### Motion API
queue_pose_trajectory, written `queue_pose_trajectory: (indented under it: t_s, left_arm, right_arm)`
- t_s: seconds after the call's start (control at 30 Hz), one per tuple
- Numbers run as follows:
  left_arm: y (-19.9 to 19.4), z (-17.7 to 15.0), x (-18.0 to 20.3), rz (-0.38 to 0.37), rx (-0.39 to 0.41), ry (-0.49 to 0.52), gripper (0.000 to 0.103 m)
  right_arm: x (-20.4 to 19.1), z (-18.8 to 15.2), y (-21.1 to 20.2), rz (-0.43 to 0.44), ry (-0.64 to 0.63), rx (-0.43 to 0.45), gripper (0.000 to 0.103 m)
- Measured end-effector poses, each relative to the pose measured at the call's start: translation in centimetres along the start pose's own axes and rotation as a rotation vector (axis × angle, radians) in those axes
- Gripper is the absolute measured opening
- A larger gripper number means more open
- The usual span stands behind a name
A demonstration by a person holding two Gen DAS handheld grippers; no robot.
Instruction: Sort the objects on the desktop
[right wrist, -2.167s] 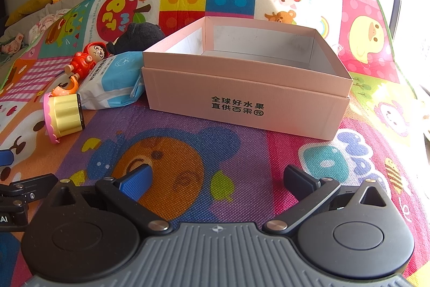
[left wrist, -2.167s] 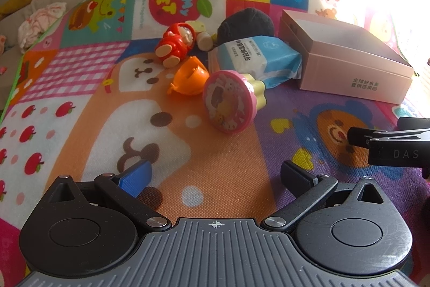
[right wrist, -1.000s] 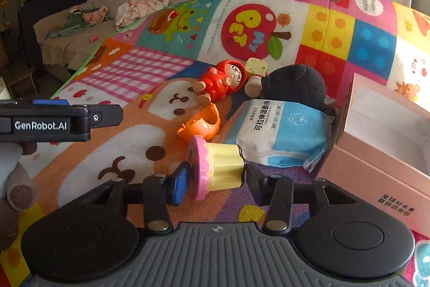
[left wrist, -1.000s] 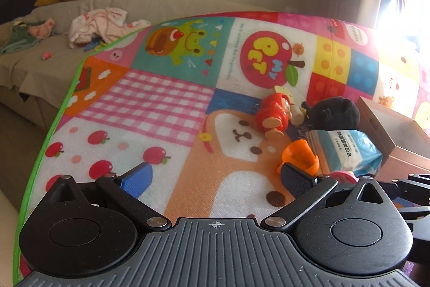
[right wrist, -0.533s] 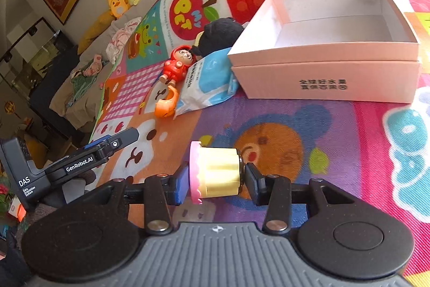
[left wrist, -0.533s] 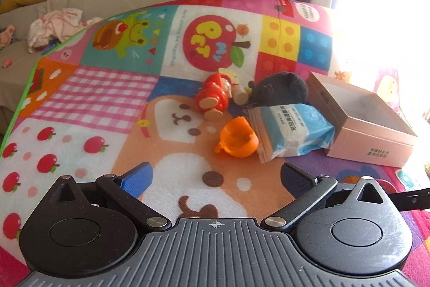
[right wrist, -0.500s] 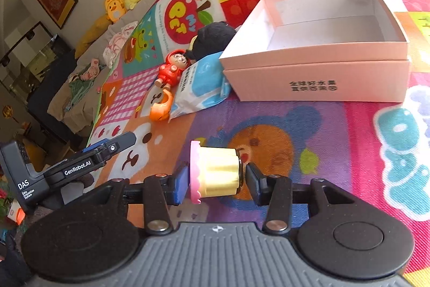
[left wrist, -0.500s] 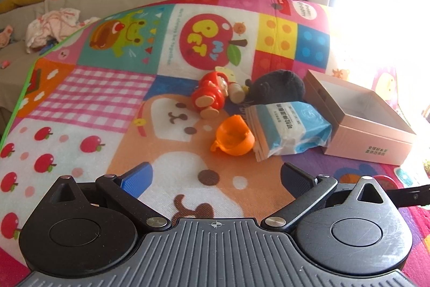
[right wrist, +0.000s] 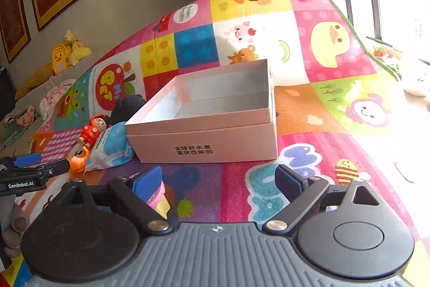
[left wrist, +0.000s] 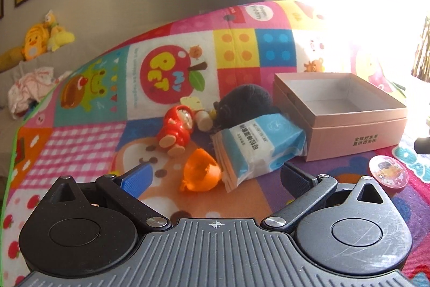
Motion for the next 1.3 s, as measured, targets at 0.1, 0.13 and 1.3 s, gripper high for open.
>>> queue_pose_trajectory:
  t_s: [0.1, 0.13, 1.3]
  left_arm:
    - [1.5, 1.5, 2.7, -0.04, 0.021, 0.135, 0.103]
    - [2.3, 2.0, 3.7, -0.056, 0.021, 0.182, 0.103]
    - [-1.3, -3.7, 6.9, -0.358, -0.089, 0.436, 0.078]
  right_arm:
    - [0.9, -0.4, 0.4, 0.003, 0.048, 0.002, 0.098]
    - [1.0, -0.4, 0.6, 0.002, 0.056, 0.0, 0.098]
    - [2.0, -1.2, 1.5, -0.007, 0.127, -0.036, 0.103]
Point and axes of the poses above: each gripper's, at about its wrist camera, not at the fingertips, and y roughly the way its jaws point, x to its right, z to its top, the point moved 8 cm from there along y, roughly the way its jaws point, and after that the axes turned 9 degrees about -x, right-handed, at the moved point
